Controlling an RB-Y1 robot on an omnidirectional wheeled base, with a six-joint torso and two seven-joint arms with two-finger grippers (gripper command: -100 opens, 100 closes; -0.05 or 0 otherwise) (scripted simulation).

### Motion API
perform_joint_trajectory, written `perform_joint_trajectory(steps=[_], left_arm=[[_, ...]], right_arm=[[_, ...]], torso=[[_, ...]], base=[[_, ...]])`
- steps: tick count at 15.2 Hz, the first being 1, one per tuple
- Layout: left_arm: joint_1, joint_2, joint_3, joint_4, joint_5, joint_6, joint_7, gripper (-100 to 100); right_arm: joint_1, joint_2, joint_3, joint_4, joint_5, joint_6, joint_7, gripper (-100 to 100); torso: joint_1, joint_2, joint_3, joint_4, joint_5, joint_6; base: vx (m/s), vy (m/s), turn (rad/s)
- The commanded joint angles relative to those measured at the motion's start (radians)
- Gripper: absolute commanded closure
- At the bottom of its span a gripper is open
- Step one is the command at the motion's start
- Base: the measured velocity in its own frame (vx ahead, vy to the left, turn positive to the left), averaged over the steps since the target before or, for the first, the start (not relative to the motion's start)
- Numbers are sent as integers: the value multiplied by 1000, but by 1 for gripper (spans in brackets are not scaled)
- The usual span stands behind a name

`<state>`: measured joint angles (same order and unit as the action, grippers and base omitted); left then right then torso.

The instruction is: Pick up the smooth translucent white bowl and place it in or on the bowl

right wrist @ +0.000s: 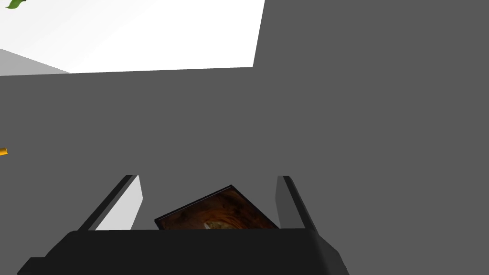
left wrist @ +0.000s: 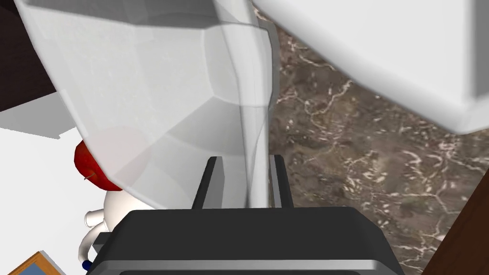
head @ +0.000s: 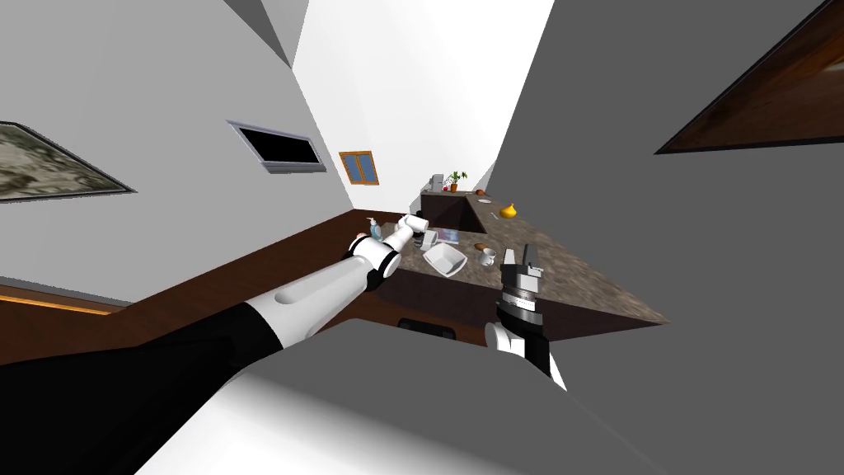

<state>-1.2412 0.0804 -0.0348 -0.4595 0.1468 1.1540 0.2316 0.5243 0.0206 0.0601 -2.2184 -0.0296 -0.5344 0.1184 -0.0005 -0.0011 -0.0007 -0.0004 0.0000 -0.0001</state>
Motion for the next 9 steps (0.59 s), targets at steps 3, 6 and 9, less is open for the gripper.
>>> perform_joint_trajectory(steps=[3, 6, 9], left_arm=[[0, 0, 0, 0, 0, 1, 0, 100], [-37, 2, 2, 4, 8, 32, 3, 100], [-57, 33, 0, 14, 16, 44, 4, 100]], right_arm=[[0, 0, 0, 0, 0, 0, 0, 0], [0, 0, 0, 0, 0, 0, 0, 0], [0, 0, 0, 0, 0, 0, 0, 0]], torso=[[0, 0, 0, 0, 0, 0], [2, 4, 3, 2, 0, 0], [1, 5, 4, 3, 0, 0]], base=[[0, 0, 0], [-46, 21, 23], [-30, -2, -15]])
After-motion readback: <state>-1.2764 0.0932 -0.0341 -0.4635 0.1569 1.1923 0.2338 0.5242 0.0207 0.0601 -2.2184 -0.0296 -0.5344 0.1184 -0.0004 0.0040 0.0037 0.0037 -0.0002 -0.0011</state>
